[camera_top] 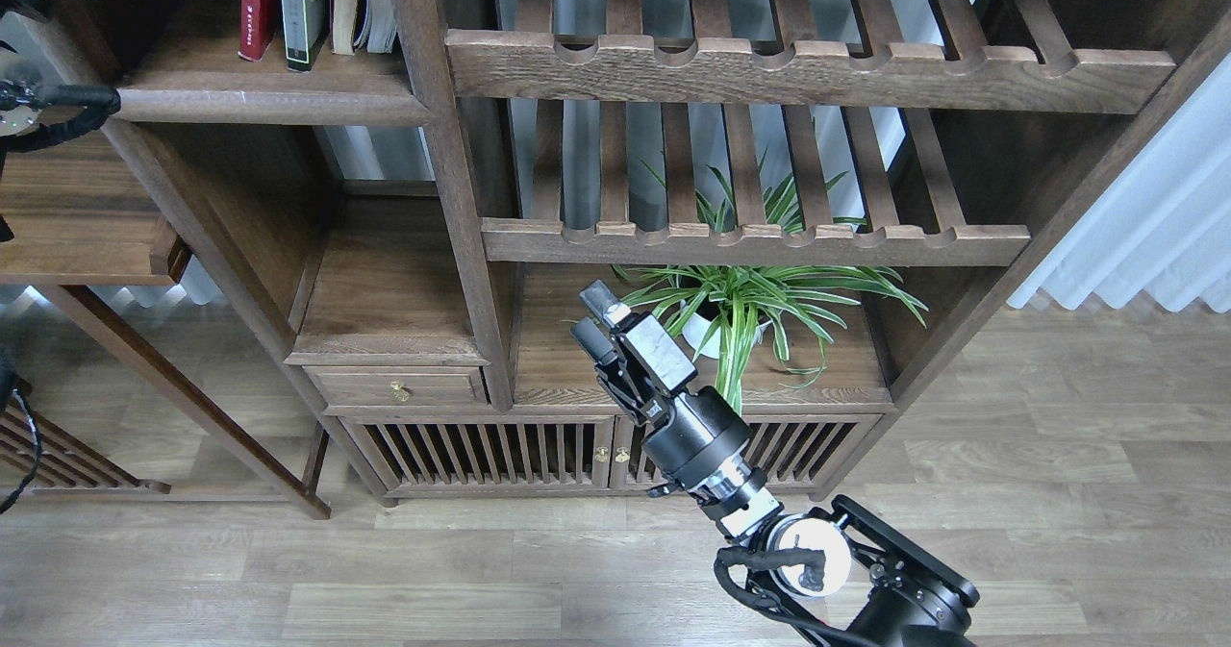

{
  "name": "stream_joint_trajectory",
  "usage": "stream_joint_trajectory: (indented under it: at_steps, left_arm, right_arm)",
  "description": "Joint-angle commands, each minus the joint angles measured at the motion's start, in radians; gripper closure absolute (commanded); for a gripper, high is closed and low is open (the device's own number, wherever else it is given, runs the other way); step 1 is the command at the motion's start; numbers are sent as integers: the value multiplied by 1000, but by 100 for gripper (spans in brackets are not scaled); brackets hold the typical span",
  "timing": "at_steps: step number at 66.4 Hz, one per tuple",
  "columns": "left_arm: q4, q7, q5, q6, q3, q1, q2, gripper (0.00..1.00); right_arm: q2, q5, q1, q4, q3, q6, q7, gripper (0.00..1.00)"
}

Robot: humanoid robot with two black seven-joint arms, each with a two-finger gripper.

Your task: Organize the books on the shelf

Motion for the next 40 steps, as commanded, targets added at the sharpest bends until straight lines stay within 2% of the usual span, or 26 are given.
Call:
stream_joint_trajectory:
  at_steps: [1,5,7,12,25,40]
  left_arm:
    - [0,0,-2,0,2,4,-3,87]
    - [0,0,-3,0,2,8,-5,71]
    - [0,0,-5,0,2,11,-6,60]
    - [-3,0,-17,33,0,25,-26,56]
    - [-9,0,-18,51,-1,42,-41,37]
    - [-58,0,-20,50,-15,42,-58,32]
  right_arm:
    - [0,-1,0,0,2,0,0,1]
    - [0,1,0,2,2,0,0,1]
    - [0,1,-2,2,2,0,0,1]
    - [0,-1,-2,2,4,0,0,1]
    - [0,-1,-2,2,14,0,0,1]
    - [0,-1,-3,2,16,0,0,1]
